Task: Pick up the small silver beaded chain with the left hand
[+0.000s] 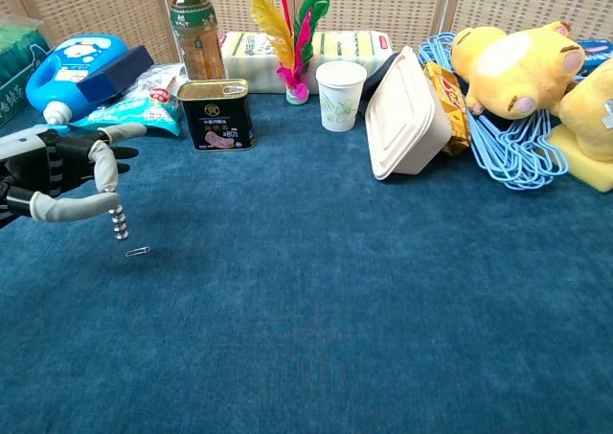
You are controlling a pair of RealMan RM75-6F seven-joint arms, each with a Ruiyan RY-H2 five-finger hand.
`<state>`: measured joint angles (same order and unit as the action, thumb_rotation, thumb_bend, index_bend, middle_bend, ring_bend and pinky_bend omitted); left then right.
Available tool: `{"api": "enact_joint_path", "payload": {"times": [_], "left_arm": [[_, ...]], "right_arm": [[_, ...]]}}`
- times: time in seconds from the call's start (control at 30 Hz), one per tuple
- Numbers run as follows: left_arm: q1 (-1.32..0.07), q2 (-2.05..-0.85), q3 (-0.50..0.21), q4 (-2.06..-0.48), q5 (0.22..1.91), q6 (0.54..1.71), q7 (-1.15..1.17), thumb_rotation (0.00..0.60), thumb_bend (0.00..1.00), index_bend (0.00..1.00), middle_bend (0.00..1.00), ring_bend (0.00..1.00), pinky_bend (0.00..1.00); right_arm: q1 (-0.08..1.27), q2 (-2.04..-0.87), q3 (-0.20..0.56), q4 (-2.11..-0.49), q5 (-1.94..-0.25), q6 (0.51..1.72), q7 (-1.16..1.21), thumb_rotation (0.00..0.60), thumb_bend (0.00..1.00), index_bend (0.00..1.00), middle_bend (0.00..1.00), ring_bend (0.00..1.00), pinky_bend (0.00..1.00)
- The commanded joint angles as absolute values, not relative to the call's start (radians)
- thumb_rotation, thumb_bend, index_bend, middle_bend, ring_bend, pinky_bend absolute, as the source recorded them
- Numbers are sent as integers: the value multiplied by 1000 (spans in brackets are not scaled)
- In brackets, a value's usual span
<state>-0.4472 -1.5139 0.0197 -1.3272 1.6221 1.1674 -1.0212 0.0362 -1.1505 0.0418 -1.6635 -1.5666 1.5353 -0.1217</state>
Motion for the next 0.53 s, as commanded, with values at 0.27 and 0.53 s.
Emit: {"api": "enact_joint_path", "payload": {"times": [0.27,0.53], "left_arm": [[-449,-1520,13,-1325,1607,1190,-1037,600,560,603,0,0,0],[-458,-1507,4,-1326,1591,1185,-1042,600,559,603,0,0,0]], "right_arm": [[40,-1150,50,-1667,-1557,1534,-111,600,0,0,0,0,0],[49,-1148,68,-1672,-1538,1529,-119,600,0,0,0,0,0]]}}
